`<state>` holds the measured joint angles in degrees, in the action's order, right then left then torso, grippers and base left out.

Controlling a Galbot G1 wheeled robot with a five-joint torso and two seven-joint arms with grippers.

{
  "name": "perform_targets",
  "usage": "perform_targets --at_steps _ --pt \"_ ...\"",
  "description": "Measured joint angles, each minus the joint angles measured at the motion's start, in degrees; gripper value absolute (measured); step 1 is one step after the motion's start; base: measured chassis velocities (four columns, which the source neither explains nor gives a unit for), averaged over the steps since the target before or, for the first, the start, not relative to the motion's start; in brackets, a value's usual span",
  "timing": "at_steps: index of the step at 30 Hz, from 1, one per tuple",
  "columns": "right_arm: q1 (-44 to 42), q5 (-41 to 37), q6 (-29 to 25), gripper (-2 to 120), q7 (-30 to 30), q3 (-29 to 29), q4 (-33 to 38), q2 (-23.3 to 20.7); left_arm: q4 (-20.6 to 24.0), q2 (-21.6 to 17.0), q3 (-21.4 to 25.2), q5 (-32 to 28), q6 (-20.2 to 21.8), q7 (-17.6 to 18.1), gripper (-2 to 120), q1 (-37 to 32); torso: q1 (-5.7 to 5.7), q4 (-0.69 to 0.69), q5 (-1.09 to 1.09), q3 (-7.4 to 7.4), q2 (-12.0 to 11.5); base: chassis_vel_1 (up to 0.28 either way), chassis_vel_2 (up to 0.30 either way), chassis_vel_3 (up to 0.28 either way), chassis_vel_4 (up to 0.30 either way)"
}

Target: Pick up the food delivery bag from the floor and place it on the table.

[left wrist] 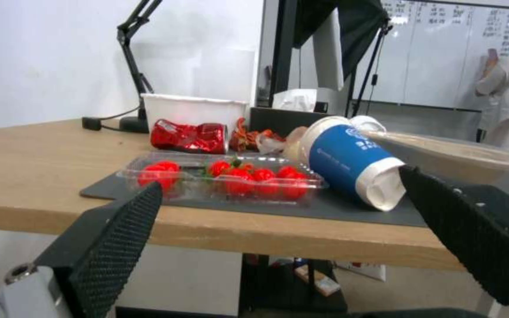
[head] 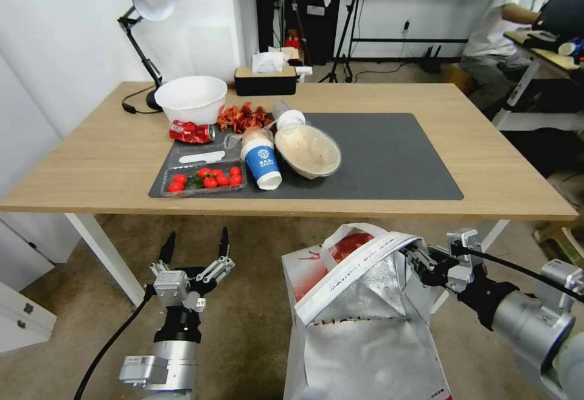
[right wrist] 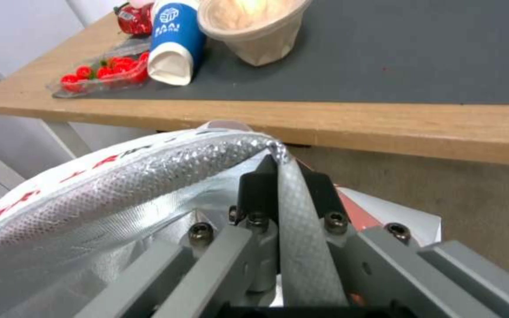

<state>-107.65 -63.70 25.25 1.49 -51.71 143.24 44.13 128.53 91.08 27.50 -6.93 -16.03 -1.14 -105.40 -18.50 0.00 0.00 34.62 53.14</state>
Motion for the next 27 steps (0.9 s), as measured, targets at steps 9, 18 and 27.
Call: perform_targets --at_steps 9,18,27 --pt "0.44 -0.09 0.03 0 0.35 0.34 0.0 -0.03 -0.17 -0.22 0.05 -0.05 -0.02 -0.01 100 0.21 -1.08 0.0 0.0 1.41 2.47 0.0 0.0 0.0 0.0" --pt "0.5 -0.1 0.11 0 0.44 0.45 0.0 0.04 -0.67 -0.41 -0.17 -1.32 -0.16 -0.01 100 0.27 -2.23 0.0 0.0 2.86 5.08 0.0 0.0 0.0 0.0" --pt "0.9 -0.09 0.12 0 0.38 0.94 0.0 -0.2 -1.22 -0.41 0.09 -1.52 -1.13 -0.08 100 0.44 -2.44 0.0 0.0 3.24 5.66 0.0 0.0 0.0 0.0"
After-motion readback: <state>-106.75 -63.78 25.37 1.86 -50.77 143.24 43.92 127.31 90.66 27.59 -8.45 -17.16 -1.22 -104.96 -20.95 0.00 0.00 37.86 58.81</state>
